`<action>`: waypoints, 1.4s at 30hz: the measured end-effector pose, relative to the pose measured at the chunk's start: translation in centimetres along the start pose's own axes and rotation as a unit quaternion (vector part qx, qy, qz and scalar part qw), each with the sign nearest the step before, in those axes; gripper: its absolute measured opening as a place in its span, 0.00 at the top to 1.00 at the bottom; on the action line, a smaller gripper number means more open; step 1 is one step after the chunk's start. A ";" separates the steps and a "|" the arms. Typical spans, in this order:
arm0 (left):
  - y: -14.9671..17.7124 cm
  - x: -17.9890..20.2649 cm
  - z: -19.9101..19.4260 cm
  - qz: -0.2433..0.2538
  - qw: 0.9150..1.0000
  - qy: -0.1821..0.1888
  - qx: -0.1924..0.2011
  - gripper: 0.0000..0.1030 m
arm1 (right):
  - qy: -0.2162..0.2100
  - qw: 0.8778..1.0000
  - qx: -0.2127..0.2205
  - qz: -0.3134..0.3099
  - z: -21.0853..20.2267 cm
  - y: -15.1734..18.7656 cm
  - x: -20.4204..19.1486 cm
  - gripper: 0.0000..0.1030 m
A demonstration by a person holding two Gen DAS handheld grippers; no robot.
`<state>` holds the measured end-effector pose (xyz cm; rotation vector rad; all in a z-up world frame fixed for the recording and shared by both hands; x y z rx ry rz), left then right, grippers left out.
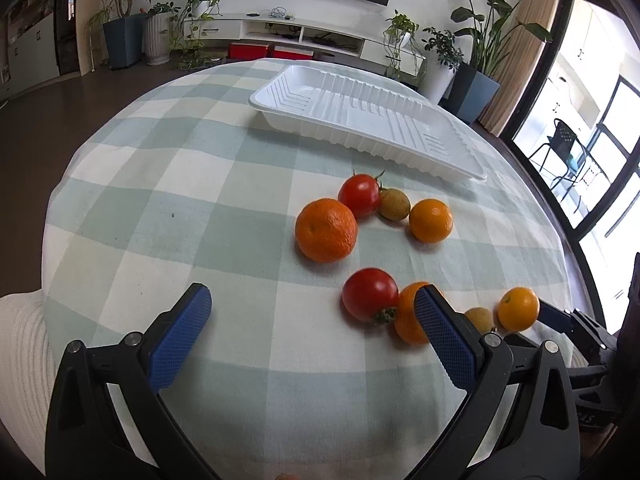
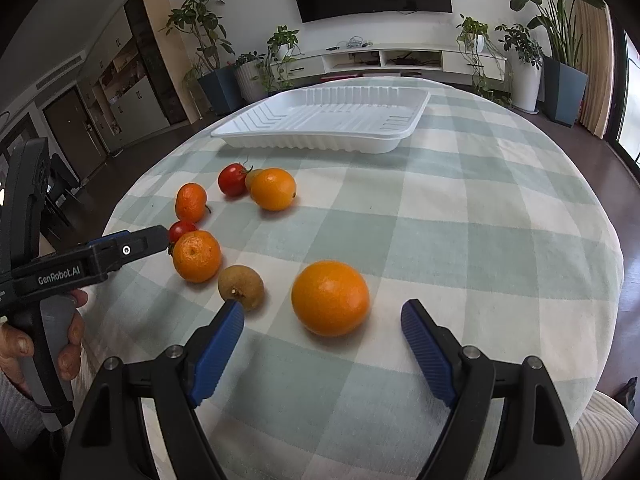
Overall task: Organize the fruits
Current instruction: 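Close the left tool on an orange while the right tool grasps another orange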
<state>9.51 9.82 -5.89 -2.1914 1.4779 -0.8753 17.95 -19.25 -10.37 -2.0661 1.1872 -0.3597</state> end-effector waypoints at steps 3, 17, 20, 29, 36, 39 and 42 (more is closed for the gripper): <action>-1.1 0.1 0.4 -0.002 1.000 0.000 0.006 0.00 | -0.001 1.000 -0.002 -0.001 0.3 -0.1 0.0 0.19; -3.2 -0.1 4.4 -0.002 1.000 0.003 -0.028 0.26 | -0.003 1.000 0.000 0.014 1.1 -0.8 0.6 0.30; -3.2 0.0 4.5 0.006 1.000 -0.001 -0.023 0.28 | 0.001 1.000 0.002 0.016 1.1 -0.8 0.9 0.36; -3.1 0.0 4.7 0.019 1.000 -0.006 -0.015 0.38 | 0.014 1.000 0.003 0.009 1.1 -0.7 0.9 0.59; -3.1 0.1 4.7 0.023 1.000 0.007 -0.013 0.52 | 0.017 1.000 0.004 0.005 1.0 -0.6 0.9 0.59; -3.1 0.1 4.7 0.024 1.000 0.011 -0.013 0.56 | 0.019 1.000 0.004 0.002 1.0 -0.5 0.9 0.59; -3.0 0.3 4.7 0.030 0.999 0.021 -0.017 0.65 | 0.018 1.000 0.004 0.004 1.0 -0.5 0.8 0.59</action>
Point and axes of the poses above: each gripper's, at about its wrist camera, not at the fingertips, and z roughly the way its jaws point, x to its right, y to its underside, the point moved 4 cm from there along z, roughly the way its jaws point, and after that the axes turned 8 degrees about -z, right-handed, at the moved point
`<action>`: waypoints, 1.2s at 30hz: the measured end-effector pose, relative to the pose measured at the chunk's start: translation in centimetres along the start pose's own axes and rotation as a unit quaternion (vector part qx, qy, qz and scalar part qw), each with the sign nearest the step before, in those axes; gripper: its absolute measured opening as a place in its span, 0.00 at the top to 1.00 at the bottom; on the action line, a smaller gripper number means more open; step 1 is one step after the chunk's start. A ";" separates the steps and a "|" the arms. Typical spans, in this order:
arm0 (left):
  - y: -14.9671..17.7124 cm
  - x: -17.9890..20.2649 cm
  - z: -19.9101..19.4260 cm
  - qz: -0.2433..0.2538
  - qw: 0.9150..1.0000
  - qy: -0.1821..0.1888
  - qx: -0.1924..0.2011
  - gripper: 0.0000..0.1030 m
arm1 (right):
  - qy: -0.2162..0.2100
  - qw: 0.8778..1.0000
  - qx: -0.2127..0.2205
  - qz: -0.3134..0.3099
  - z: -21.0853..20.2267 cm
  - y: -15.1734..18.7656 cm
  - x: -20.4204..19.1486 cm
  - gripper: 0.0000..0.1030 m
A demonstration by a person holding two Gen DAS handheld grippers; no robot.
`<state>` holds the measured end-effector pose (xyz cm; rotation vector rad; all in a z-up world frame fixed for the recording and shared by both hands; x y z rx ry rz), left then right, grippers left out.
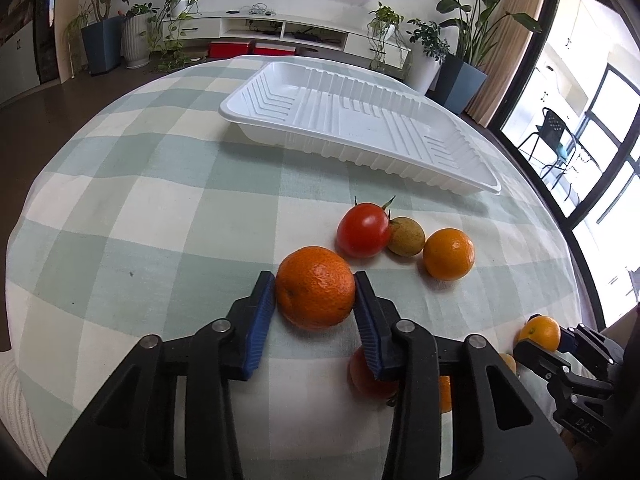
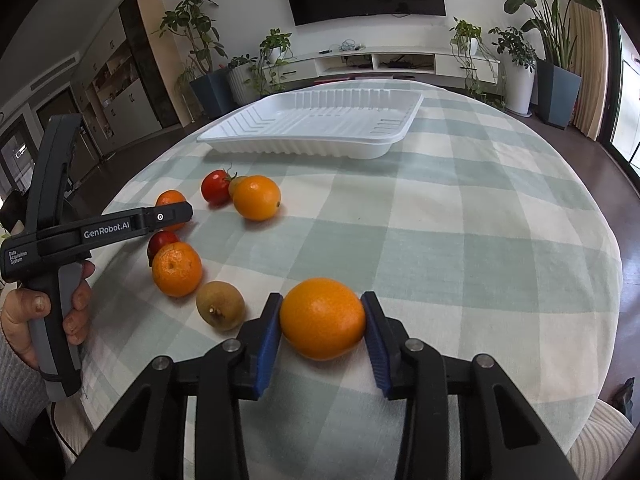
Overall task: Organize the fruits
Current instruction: 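Close the left tool on an orange while the right tool grasps another orange, then lift both held oranges and carry them over the white tray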
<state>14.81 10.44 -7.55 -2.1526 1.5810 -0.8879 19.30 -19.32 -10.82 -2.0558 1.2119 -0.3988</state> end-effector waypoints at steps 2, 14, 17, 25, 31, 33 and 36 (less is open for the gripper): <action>0.1 0.2 0.0 0.004 1.000 -0.002 0.001 0.65 | -0.001 1.000 0.000 0.001 -0.1 0.1 -0.1 0.59; 0.1 -0.2 -0.1 -0.004 1.000 0.014 0.001 0.66 | -0.006 1.000 0.005 0.008 -0.1 0.1 0.1 0.59; 0.0 -0.3 -0.2 -0.007 1.000 0.019 0.001 0.66 | -0.011 1.000 0.006 0.014 -0.1 0.1 0.2 0.59; 0.1 -0.4 -0.4 -0.007 1.000 0.023 0.004 0.66 | -0.033 0.999 0.012 0.041 -0.2 0.2 0.9 0.59; 0.1 -0.3 -0.7 -0.009 1.000 0.025 0.006 0.66 | -0.058 0.996 0.017 0.071 -0.4 0.3 1.6 0.59; 0.1 -0.3 -0.7 -0.009 1.000 0.026 0.007 0.66 | -0.065 0.994 0.019 0.081 -0.3 0.3 1.8 0.59; 0.1 -0.3 -0.9 -0.009 1.000 0.028 0.008 0.66 | -0.073 0.993 0.021 0.092 -0.3 0.3 2.1 0.59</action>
Point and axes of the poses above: each gripper's, at about its wrist camera, not at the fingertips, and z roughly the way its jaws point, x to its right, y to its underside, the point moved 4 cm from there along z, roughly the way its jaws point, and after that the axes turned 8 degrees about -z, right-handed, at the moved point
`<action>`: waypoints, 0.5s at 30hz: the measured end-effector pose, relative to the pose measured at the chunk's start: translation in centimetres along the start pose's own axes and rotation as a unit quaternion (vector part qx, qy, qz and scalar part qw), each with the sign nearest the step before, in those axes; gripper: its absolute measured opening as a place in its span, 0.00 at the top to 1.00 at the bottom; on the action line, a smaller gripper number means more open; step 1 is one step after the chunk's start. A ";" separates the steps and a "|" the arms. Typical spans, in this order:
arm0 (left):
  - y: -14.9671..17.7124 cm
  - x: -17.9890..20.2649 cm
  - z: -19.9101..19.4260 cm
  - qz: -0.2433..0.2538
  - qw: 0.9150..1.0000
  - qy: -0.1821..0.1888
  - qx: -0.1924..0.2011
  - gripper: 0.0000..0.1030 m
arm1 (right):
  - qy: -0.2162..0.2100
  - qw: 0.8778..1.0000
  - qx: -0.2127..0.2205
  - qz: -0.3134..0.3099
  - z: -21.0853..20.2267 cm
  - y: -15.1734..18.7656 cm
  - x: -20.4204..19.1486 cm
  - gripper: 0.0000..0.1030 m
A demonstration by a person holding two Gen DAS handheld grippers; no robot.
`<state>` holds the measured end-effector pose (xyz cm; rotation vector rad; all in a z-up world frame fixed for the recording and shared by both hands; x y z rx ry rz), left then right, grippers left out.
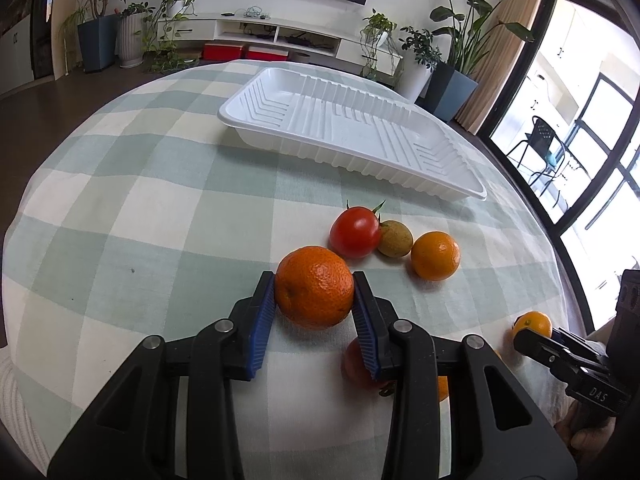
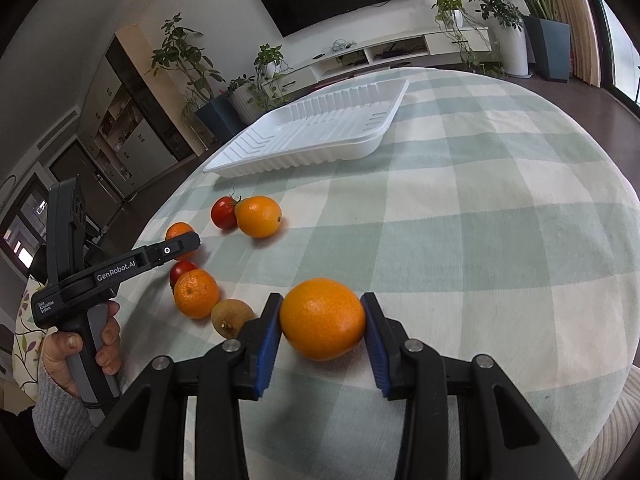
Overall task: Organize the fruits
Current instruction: 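Lift both held oranges and carry them over the white tray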
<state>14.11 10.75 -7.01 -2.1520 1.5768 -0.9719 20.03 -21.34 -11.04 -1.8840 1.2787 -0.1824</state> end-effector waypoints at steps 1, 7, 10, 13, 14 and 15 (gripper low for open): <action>0.0 0.0 0.0 0.000 1.000 0.000 0.001 0.66 | -0.002 1.000 0.000 0.003 0.0 0.0 0.1 0.59; 0.0 0.1 -0.3 0.000 1.000 0.003 0.001 0.66 | -0.018 1.000 0.004 0.022 0.0 -0.1 0.5 0.59; -0.1 0.1 -0.3 -0.001 1.000 0.004 0.001 0.66 | -0.028 0.999 0.006 0.035 -0.1 -0.1 0.8 0.59; -0.1 0.1 -0.3 -0.002 1.000 0.006 -0.001 0.66 | -0.042 0.998 0.010 0.052 -0.1 -0.2 1.2 0.59; -0.2 0.1 -0.3 -0.003 1.000 0.006 -0.001 0.66 | -0.046 0.997 0.011 0.057 -0.1 -0.3 1.3 0.59; -0.2 0.1 -0.3 -0.003 1.000 0.006 -0.001 0.66 | -0.051 0.997 0.012 0.063 -0.2 -0.3 1.4 0.59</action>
Point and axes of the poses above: each gripper's, at about its wrist camera, not at the fingertips, and z roughly the way its jaws point, x to its right, y to its underside, the point moved 4 cm from there along z, roughly the way its jaws point, and after that the axes turned 8 degrees about -z, right-handed, at the moved point
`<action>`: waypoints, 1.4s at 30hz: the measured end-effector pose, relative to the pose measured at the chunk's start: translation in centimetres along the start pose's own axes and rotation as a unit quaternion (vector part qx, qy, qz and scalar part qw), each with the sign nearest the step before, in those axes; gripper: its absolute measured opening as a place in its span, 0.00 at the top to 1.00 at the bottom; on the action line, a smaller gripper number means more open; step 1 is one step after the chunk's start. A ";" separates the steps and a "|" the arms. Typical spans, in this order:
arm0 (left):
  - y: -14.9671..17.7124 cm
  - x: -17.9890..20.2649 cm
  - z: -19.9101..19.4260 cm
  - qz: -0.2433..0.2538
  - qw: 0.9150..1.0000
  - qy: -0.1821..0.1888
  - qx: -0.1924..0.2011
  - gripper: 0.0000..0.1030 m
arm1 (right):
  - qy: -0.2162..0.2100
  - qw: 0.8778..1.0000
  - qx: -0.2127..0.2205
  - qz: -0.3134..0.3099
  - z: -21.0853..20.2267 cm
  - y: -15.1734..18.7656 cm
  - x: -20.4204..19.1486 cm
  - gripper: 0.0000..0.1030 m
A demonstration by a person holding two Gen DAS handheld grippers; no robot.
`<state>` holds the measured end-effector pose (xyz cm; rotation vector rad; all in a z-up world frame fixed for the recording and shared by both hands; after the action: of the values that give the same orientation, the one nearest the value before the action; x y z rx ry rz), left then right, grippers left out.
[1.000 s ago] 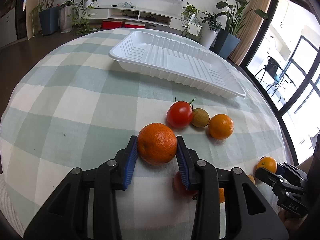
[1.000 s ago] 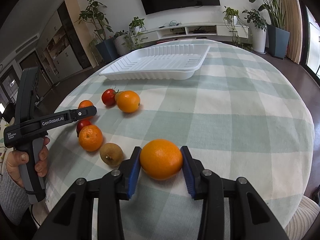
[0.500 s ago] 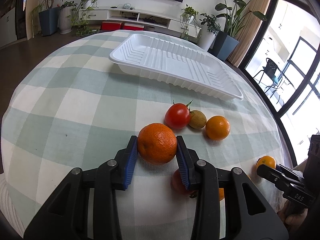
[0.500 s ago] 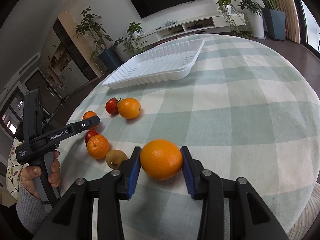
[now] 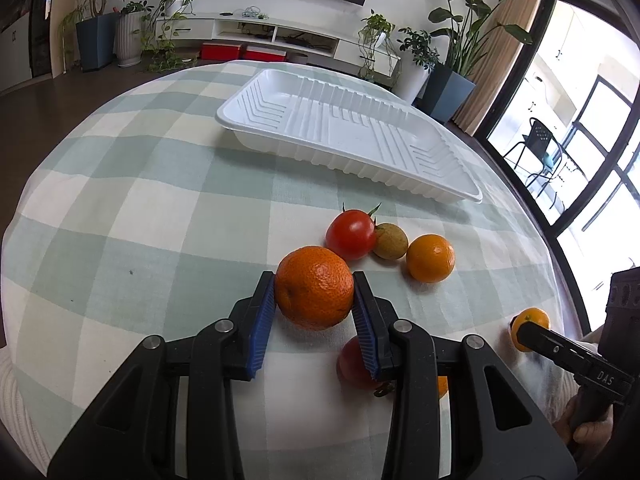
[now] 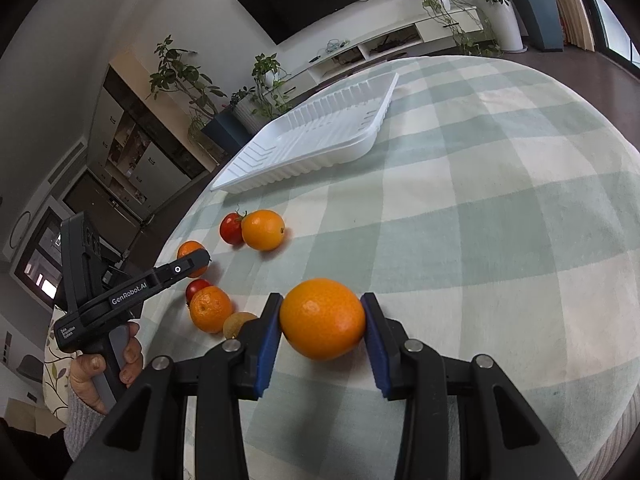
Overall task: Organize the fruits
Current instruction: 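Lift both held oranges and carry them over the white tray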
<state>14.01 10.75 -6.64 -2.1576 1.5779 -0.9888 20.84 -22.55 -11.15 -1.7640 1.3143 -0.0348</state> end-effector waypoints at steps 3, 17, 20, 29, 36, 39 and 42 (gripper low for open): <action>0.0 0.1 0.0 -0.001 1.000 0.003 -0.001 0.66 | -0.016 1.000 0.004 0.018 0.0 -0.2 0.4 0.59; -0.9 1.0 0.3 0.009 1.000 0.007 0.000 0.66 | -0.054 0.997 0.028 0.052 0.1 -2.3 1.2 0.59; -1.2 1.0 0.4 0.010 1.000 0.009 0.001 0.66 | -0.057 0.997 0.030 0.049 0.5 -2.9 1.1 0.59; -2.5 1.2 0.9 0.014 1.000 0.013 0.004 0.66 | -0.066 0.996 0.036 0.049 1.5 -4.6 1.3 0.59; -3.6 1.4 1.6 0.017 1.000 0.019 0.000 0.66 | -0.069 0.996 0.038 0.041 2.2 -6.3 1.3 0.59; -4.3 1.7 1.9 0.023 1.000 0.019 0.002 0.66 | -0.069 0.996 0.039 0.034 2.6 -7.2 1.1 0.59; -5.1 2.0 1.9 0.030 0.999 0.020 0.006 0.66 | -0.068 0.997 0.038 0.027 3.0 -8.2 1.0 0.59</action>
<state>19.33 10.41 -4.30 -2.0825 1.6411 -1.0263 28.89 -21.22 -7.94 -1.6356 1.2449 0.0643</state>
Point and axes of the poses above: each gripper's, at about its wrist camera, not at the fingertips, and z roughly the way its jaws point, x to its right, y to its underside, the point moved 4 cm from there along z, roughly the way its jaws point, and after that the axes turned 8 degrees about -z, right-handed, at the moved point
